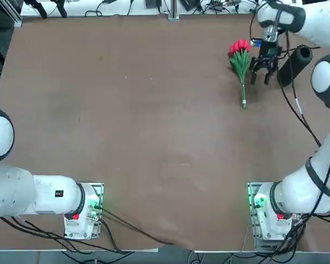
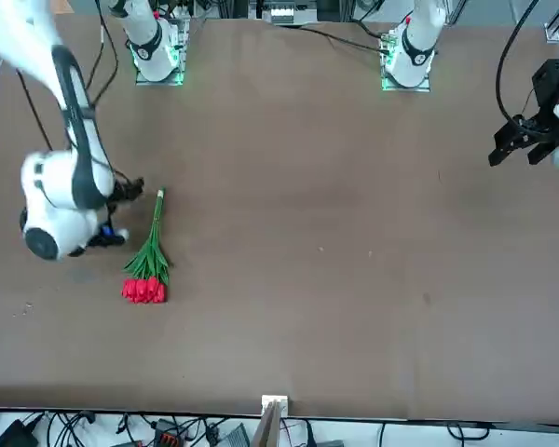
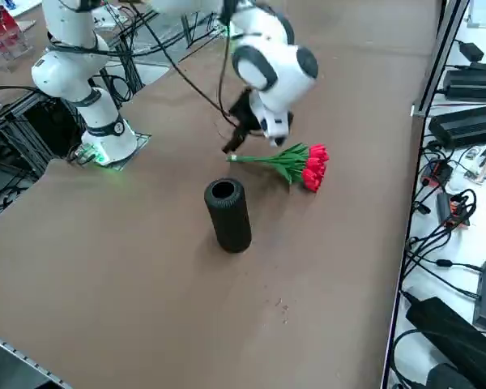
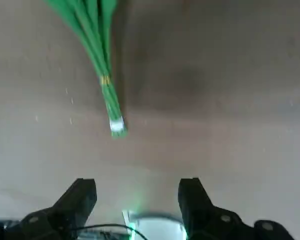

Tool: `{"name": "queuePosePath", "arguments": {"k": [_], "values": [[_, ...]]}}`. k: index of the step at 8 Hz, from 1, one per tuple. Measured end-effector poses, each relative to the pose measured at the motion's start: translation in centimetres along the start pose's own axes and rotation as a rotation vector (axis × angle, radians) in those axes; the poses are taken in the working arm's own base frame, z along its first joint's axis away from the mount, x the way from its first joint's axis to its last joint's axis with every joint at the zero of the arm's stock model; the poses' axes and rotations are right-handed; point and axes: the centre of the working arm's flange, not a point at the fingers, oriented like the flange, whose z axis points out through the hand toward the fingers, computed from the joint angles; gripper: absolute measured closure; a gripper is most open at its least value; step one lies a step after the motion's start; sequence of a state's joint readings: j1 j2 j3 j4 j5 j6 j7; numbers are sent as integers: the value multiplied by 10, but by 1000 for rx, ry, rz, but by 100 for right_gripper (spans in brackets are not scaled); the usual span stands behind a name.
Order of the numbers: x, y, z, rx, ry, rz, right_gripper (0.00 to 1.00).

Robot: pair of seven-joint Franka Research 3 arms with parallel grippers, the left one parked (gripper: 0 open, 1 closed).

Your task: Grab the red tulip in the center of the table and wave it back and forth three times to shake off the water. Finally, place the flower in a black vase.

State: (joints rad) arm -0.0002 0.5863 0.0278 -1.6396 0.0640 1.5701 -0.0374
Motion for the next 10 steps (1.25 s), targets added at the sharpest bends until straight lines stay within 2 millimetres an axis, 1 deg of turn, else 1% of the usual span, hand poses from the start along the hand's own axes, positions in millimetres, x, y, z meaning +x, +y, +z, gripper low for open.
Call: {"name": "queuePosePath", "arguments": {"k": [2, 5, 6, 8, 10], "values": [[35, 1, 10, 23, 50, 2, 0], [69, -1, 23, 31, 118, -1, 0], [75, -4, 24, 41, 143, -2, 0], [78, -9, 22, 50, 161, -6, 0], [81, -10, 25, 50, 167, -8, 0]]}}
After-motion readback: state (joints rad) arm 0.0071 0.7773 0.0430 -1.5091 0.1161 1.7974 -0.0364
